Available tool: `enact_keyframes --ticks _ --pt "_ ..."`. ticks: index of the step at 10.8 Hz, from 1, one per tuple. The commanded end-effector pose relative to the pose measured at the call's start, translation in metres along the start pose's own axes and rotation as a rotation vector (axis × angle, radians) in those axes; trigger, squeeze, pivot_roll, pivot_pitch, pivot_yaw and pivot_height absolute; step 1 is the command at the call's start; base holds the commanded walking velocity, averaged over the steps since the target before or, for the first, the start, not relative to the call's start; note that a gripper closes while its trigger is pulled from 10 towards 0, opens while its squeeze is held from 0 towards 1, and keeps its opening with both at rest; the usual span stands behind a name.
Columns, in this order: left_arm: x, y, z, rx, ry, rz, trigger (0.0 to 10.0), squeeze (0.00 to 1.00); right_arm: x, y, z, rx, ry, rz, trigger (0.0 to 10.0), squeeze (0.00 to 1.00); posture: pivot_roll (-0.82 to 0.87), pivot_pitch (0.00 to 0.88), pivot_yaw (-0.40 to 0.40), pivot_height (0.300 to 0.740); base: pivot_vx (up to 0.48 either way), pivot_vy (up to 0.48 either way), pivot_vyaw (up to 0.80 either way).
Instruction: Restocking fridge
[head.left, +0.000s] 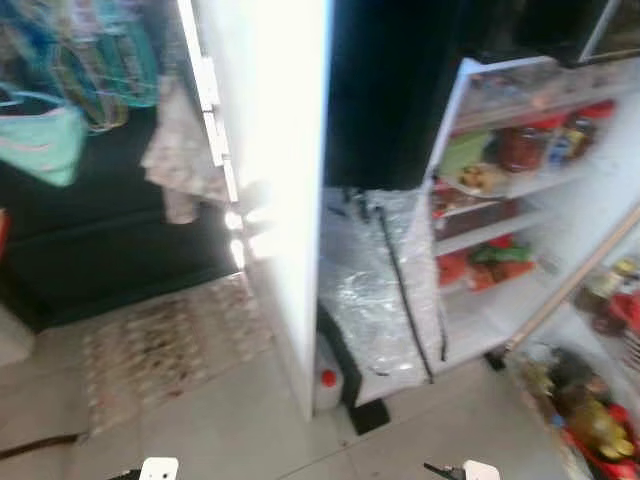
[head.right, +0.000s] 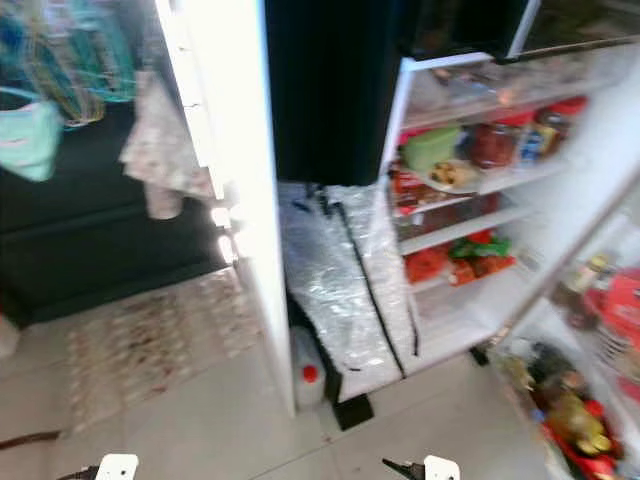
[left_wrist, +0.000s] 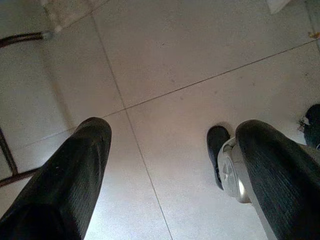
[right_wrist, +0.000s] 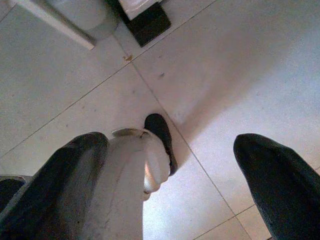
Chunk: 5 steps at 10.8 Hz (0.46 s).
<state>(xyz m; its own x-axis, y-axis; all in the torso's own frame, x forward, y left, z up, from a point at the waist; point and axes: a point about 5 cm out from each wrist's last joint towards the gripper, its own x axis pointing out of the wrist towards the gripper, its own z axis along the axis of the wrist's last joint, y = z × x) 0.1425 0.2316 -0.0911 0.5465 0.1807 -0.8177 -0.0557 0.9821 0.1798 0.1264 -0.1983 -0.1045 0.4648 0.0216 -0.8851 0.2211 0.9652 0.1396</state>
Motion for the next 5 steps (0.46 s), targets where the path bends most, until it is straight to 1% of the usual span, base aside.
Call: enact_keyframes --ticks 1,2,3,4,5 --pt "-0.0010 0.0011 -0.0042 0.030 0.012 -0.007 10.0 0.00 -0.0005 -0.0014 -0.0025 -0.003 0.007 -0.016 10.0 0.00 0.09 0.000 0.019 0.740 0.000 0.000 -0.77" --pt "-0.0009 0.0012 -0.0036 0.054 0.010 -0.010 10.0 0.00 -0.0005 -0.0014 -0.0026 0.002 0.006 -0.016 10.0 0.00 0.09 0.000 0.020 0.740 0.000 -0.480 -0.77" --pt "-0.0009 0.0025 -0.0039 0.044 0.013 0.001 10.0 0.00 -0.0005 -0.0014 -0.0026 0.001 0.008 -0.014 10.0 0.00 0.09 0.000 0.019 0.740 0.000 -0.379 -0.77" --pt "-0.0006 0.0024 -0.0028 0.037 0.011 -0.001 10.0 0.00 -0.0004 -0.0011 -0.0019 -0.011 0.012 -0.004 10.0 0.00 0.09 0.000 0.017 0.740 0.000 0.000 -0.77" --pt "-0.0005 0.0023 -0.0022 0.034 0.009 0.000 10.0 0.00 -0.0003 -0.0014 -0.0014 -0.003 0.006 -0.011 10.0 0.00 0.09 0.000 0.016 0.740 0.000 0.000 -0.77"
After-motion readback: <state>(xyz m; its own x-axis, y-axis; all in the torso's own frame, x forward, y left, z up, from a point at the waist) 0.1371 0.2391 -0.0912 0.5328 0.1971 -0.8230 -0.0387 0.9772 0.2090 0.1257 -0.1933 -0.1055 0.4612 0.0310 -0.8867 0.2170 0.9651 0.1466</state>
